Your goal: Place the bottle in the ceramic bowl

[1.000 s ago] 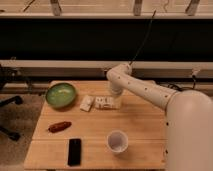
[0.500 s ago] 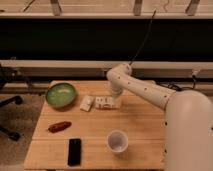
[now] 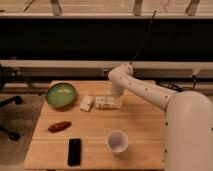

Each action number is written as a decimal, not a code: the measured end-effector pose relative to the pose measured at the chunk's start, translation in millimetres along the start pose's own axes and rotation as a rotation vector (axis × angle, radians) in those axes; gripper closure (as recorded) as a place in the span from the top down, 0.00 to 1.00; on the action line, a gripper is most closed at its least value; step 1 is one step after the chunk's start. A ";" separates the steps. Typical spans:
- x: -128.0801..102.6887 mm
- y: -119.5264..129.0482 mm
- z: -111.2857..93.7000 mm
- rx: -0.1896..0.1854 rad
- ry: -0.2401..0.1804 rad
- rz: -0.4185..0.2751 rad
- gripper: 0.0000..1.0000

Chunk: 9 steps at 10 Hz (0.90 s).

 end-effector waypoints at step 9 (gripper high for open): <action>-34.5 -0.2 14.0 -0.182 -0.004 -0.066 0.46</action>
